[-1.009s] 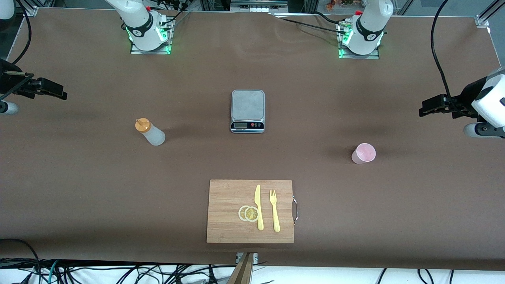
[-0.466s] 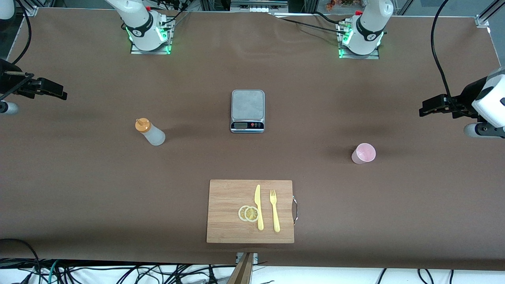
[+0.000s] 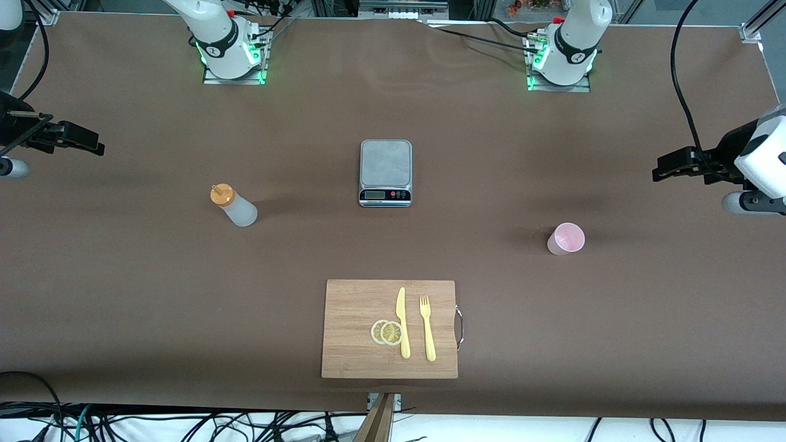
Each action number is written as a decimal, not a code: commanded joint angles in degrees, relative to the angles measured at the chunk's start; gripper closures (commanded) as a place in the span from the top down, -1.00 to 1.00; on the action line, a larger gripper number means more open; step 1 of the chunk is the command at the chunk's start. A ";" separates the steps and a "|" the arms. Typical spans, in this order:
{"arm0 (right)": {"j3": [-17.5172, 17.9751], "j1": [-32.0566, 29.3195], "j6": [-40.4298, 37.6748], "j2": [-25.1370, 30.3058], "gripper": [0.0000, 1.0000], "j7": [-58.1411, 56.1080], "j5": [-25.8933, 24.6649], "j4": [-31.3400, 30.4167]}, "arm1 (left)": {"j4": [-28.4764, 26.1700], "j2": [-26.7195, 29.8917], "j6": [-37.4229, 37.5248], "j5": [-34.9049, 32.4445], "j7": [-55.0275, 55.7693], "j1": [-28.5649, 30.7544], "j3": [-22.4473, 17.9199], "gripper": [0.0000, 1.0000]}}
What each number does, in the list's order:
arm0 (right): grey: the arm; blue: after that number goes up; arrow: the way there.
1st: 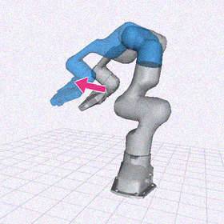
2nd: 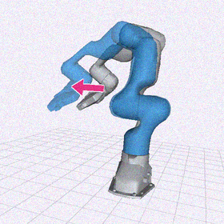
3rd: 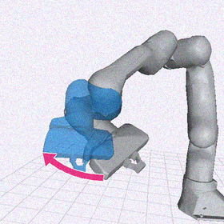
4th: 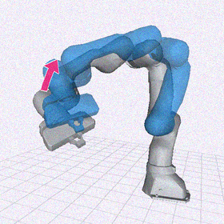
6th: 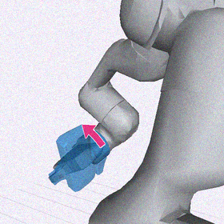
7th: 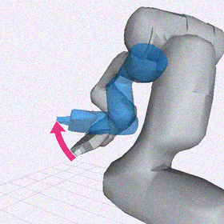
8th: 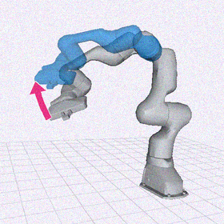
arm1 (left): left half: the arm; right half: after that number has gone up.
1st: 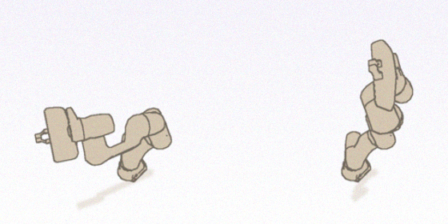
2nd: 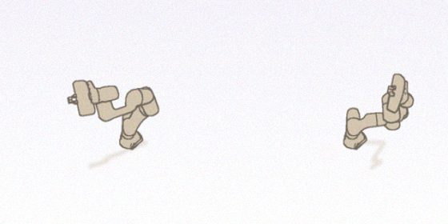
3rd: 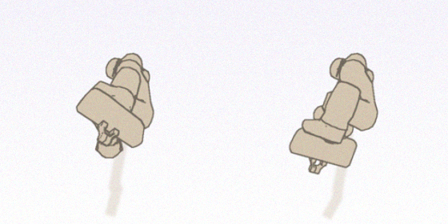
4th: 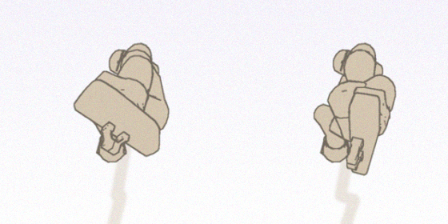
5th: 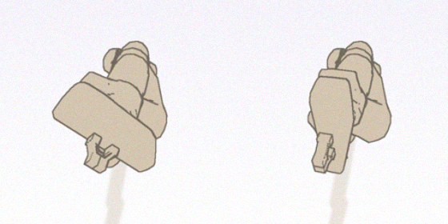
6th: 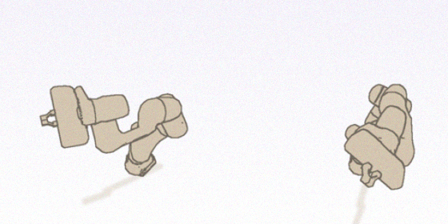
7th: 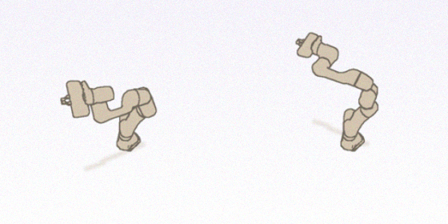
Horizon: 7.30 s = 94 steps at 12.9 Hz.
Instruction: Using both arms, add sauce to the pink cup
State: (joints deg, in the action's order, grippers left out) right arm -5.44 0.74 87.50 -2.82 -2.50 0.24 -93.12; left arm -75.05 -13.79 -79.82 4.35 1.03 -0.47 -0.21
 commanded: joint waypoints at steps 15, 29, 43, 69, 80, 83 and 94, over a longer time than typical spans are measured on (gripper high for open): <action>0.25 -0.30 -1.01 -0.17 0.99 0.22 0.20 1.10 | 0.25 -0.62 0.37 -0.92 0.55 -0.05 0.04 1.00; 0.25 -0.21 -1.10 0.01 0.99 0.22 0.20 1.10 | -26.70 -8.18 -36.15 -1.54 -2.61 -0.84 0.83 1.00; 0.34 -0.21 -1.10 0.01 0.99 -0.05 0.20 1.19 | -41.14 -10.38 -57.72 -1.54 -2.00 -1.63 0.65 -0.16; 0.87 0.05 -3.03 0.28 0.99 0.22 0.20 1.54 | -32.70 -8.53 -47.68 1.10 53.70 -18.59 29.39 -1.00; 0.95 0.05 -3.03 0.19 0.99 0.22 0.20 1.54 | -37.63 -11.43 -56.32 -3.72 65.31 -23.60 29.22 -1.00; 0.87 0.05 -3.03 0.27 0.99 0.22 0.29 1.63 | -37.19 -12.31 -56.32 -6.99 67.08 -23.70 28.96 -1.00; 1.83 0.32 -3.03 0.36 0.99 0.74 0.37 1.89 | -26.76 -10.11 -43.79 -3.49 62.37 -21.86 28.87 1.00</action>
State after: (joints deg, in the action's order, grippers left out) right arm -3.82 1.06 85.73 -2.58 -2.50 0.27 -92.28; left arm -106.39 -25.13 -130.43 -0.82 66.22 -23.24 28.78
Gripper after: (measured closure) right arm 0.000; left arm 0.256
